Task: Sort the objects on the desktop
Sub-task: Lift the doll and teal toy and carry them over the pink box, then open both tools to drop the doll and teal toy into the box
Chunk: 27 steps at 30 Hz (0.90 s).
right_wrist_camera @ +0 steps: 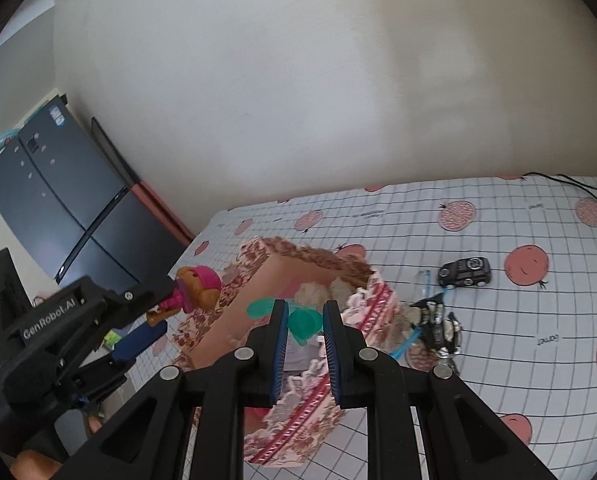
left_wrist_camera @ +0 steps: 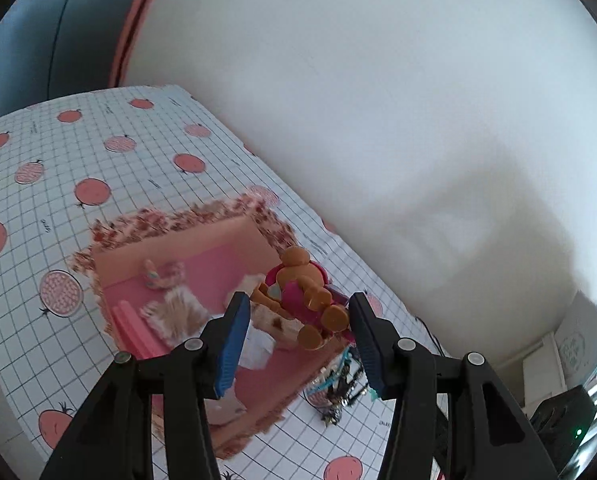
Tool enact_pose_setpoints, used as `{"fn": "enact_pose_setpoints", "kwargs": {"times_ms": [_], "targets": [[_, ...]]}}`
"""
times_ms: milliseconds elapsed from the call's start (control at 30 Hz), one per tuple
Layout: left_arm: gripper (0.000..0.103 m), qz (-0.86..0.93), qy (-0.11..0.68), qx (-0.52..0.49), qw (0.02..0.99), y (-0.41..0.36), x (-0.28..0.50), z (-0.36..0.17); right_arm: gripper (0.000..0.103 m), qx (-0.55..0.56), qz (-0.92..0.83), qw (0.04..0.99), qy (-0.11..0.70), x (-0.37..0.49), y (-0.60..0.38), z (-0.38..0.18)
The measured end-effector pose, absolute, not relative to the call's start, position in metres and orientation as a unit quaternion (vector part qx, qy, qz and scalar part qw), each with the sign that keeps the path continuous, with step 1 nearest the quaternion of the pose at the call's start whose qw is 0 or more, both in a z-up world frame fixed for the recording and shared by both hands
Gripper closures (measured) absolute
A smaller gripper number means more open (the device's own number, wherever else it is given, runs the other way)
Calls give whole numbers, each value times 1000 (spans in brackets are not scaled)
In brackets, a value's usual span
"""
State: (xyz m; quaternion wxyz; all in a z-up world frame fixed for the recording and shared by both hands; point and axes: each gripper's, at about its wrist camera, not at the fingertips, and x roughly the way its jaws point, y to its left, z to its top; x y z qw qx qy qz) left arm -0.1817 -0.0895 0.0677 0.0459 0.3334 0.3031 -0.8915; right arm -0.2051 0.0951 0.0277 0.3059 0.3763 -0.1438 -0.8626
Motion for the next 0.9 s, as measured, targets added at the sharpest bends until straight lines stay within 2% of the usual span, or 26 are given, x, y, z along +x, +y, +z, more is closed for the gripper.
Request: {"fn": "enact_pose_setpoints", "kwargs": {"times_ms": [567, 900], "targets": [[50, -887, 339, 303, 78, -139, -169, 76, 84, 366, -856, 343, -125, -192, 57, 36], [50, -877, 337, 325, 107, -141, -176, 56, 84, 394, -847, 342, -105, -198, 41, 14]]}}
